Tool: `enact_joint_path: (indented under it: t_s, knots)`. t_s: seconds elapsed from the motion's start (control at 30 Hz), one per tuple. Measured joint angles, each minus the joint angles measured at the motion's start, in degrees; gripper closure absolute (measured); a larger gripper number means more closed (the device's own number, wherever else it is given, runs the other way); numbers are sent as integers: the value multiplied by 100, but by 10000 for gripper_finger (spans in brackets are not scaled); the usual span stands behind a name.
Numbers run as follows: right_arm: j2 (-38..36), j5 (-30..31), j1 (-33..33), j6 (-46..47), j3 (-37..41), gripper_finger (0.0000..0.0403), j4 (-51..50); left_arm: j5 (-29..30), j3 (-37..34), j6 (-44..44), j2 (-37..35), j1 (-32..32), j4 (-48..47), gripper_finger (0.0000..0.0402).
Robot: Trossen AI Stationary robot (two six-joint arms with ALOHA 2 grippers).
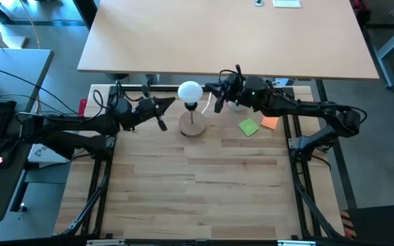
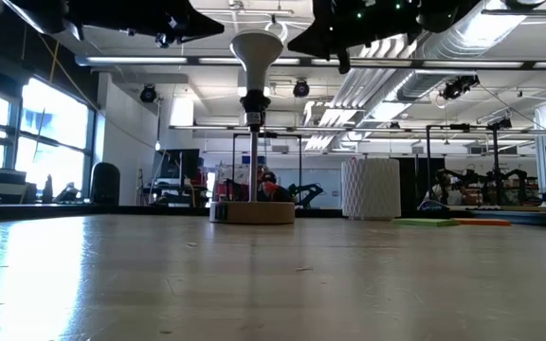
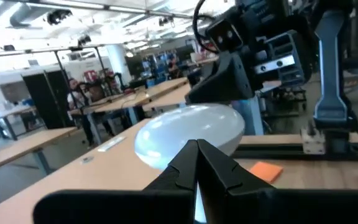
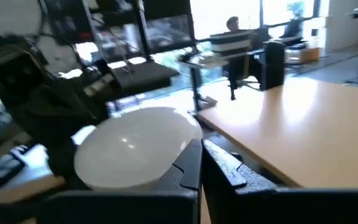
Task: Screw lightbulb
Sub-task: Insert the white lightbulb into the brown lamp
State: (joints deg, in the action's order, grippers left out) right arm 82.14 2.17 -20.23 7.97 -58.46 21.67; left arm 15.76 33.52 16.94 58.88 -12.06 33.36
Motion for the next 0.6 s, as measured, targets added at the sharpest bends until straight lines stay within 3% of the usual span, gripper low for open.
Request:
enact_joint_path:
  t_s: [0.17, 0.6]
  knots:
    - [291, -537, -153, 342, 0, 403, 334, -1, 2, 164, 348, -141, 670, 401]
    - [371, -664, 204, 208, 2, 403, 389, 21, 15, 10, 452, -453, 633, 401]
